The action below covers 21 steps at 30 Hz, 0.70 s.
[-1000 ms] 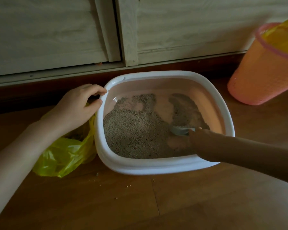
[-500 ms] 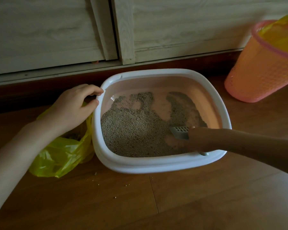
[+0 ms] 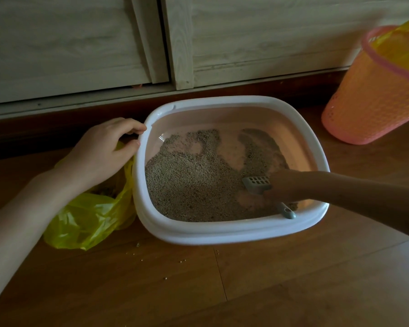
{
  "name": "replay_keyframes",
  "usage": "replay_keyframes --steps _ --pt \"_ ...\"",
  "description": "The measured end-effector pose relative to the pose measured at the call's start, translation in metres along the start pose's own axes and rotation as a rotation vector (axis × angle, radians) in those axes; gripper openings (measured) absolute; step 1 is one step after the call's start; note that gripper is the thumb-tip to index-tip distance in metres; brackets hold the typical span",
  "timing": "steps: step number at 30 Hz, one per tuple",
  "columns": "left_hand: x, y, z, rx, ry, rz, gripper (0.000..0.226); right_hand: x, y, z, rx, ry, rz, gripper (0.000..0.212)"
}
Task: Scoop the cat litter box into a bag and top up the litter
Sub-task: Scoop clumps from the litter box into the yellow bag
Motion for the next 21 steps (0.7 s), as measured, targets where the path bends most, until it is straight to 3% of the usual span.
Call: replay_keyframes --steps 7,12,17,21 --pt "0.000 0.003 0.000 0.004 0.000 -0.013 0.030 -0.002 -0.010 0.003 0.130 -0.024 0.103 0.040" --pt "0.000 0.004 -0.002 0.014 -0.012 -0.011 0.030 -0.010 -0.026 -0.001 0.149 -0.069 0.232 0.028" --pt "0.005 0.006 -0.003 0.034 0.008 -0.034 0.034 -0.003 -0.049 -0.039 0.378 -0.380 0.656 0.040" --pt "0.010 -0.001 -0.004 0.034 0.006 -0.036 0.041 0.002 -0.062 -0.078 0.428 -0.559 0.739 0.058"
Point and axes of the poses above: each hand's wrist, its own x-axis away from the middle knuckle, its own y-axis out of the palm, z = x × y, the point moved 6 cm from there along -x, towards the middle knuckle, and after that the axes turned 2 degrees about -z, right-handed, at the moved point
